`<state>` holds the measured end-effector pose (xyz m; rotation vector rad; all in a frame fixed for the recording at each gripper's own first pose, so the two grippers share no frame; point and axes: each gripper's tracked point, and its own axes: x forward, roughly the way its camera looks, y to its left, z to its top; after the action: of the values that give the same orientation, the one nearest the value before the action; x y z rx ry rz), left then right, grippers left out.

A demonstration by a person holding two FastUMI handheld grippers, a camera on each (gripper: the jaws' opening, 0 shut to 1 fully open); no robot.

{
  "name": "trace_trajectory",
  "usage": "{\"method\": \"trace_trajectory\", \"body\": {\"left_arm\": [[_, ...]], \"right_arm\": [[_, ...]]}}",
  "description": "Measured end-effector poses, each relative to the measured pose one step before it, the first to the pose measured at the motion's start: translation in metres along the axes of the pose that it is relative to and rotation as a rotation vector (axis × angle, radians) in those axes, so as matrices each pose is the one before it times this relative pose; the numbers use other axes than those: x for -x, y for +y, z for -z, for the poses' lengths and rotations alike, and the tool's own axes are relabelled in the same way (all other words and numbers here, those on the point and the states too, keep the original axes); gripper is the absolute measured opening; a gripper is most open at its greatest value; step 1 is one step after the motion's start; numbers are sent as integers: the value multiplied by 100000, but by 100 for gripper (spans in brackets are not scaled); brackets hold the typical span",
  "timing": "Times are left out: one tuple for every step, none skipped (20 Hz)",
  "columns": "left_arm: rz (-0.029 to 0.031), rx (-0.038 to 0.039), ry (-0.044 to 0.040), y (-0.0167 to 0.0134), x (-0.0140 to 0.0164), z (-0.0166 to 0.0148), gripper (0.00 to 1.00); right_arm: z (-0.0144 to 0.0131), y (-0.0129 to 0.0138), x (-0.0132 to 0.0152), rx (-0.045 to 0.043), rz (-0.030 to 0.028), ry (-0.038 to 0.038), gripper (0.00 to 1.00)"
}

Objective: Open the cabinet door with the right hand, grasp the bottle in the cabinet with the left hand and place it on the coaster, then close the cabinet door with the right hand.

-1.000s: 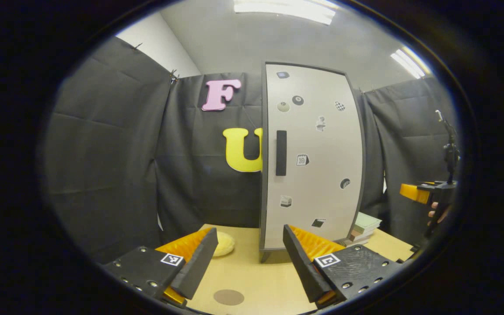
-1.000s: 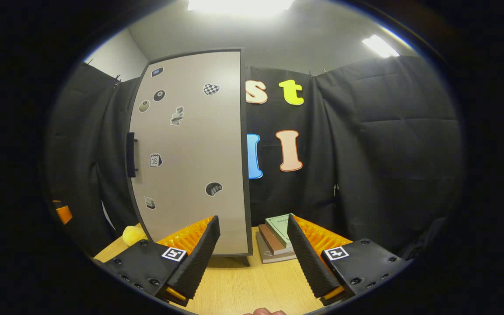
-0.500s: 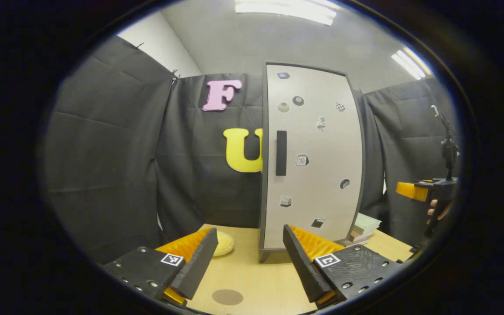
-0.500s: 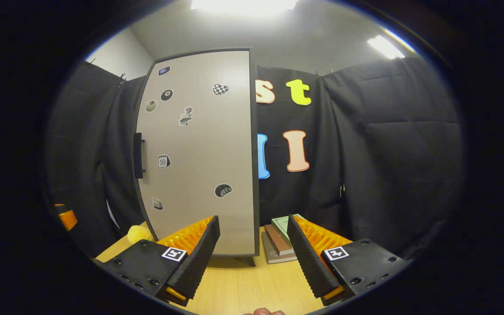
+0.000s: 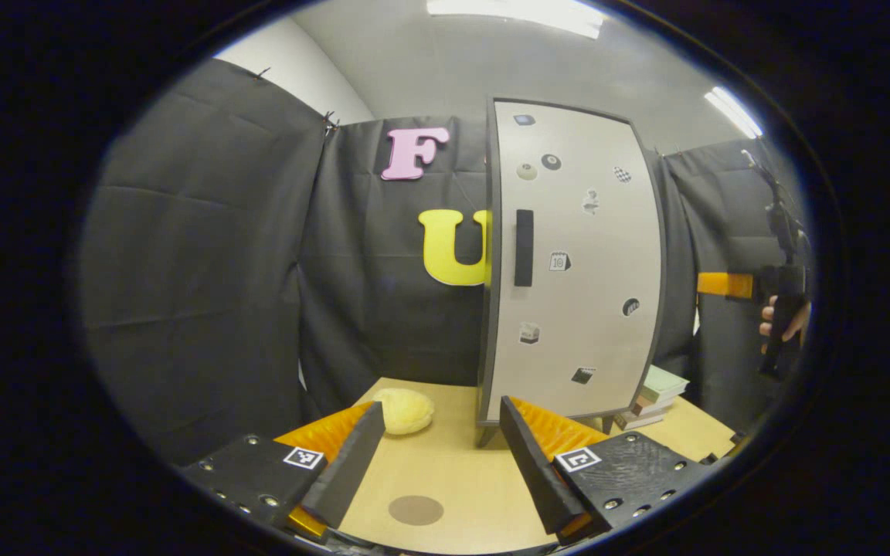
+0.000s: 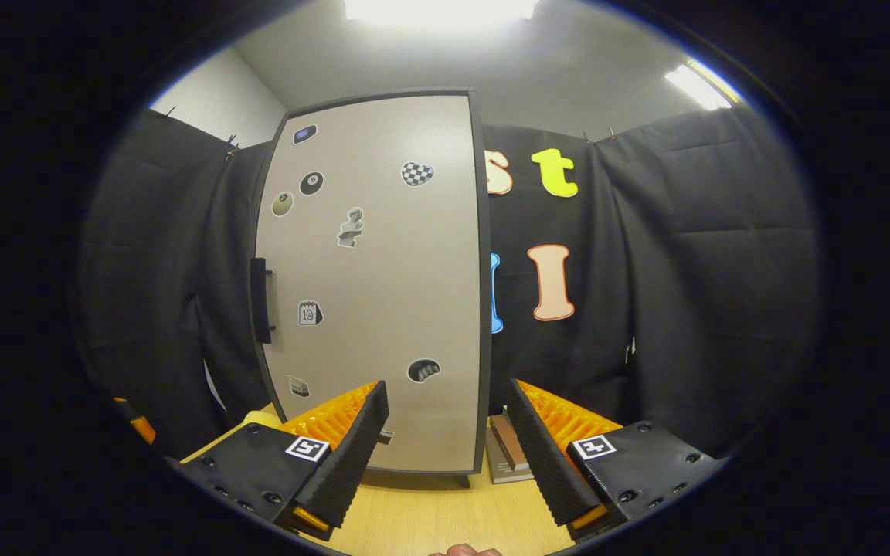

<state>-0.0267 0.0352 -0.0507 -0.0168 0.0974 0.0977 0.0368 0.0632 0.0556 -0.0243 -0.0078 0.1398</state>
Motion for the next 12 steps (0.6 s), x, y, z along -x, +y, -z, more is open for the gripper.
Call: {"method": "trace_trajectory", "body": {"left_arm": [[-512, -832, -73, 226, 274, 151, 88], [-428, 61, -41, 163, 234, 94, 93], [-217, 994, 497, 16, 227, 380, 88], [-379, 1775, 1014, 57, 214, 385, 89], [-55, 1986, 775, -132, 217, 357, 89], [146, 1868, 479, -150, 193, 333, 89], [-589, 1553, 810, 147, 186, 507, 89], [-953, 1163, 1503, 142, 95, 581, 89], [-862, 1039, 1708, 160, 67, 734, 93], [-777, 1010, 1051, 277, 143, 470, 93], [-782, 897, 803, 322, 132, 296, 89], [-845, 728, 654, 379, -16, 312, 89]], "right_arm": [[-940, 530, -637, 101, -1206, -942, 98], [-884, 658, -722, 442, -1380, -876, 98], [-1003, 652, -770, 456, -1183, -1039, 98], [-852, 774, -814, 544, -1568, -955, 98], [-708, 883, -719, 106, -1838, 422, 98], [-701, 1022, -764, -61, -1999, -941, 98], [-805, 824, -773, -12, -1151, -932, 98], [-404, 931, -857, -364, -1244, 52, 98], [-568, 1113, -716, -793, -1572, -506, 98], [-659, 1079, -690, -813, -1448, -978, 93], [-622, 1126, -764, -538, -1522, -1182, 93], [-324, 1114, -578, 97, -1385, -674, 93]]}}
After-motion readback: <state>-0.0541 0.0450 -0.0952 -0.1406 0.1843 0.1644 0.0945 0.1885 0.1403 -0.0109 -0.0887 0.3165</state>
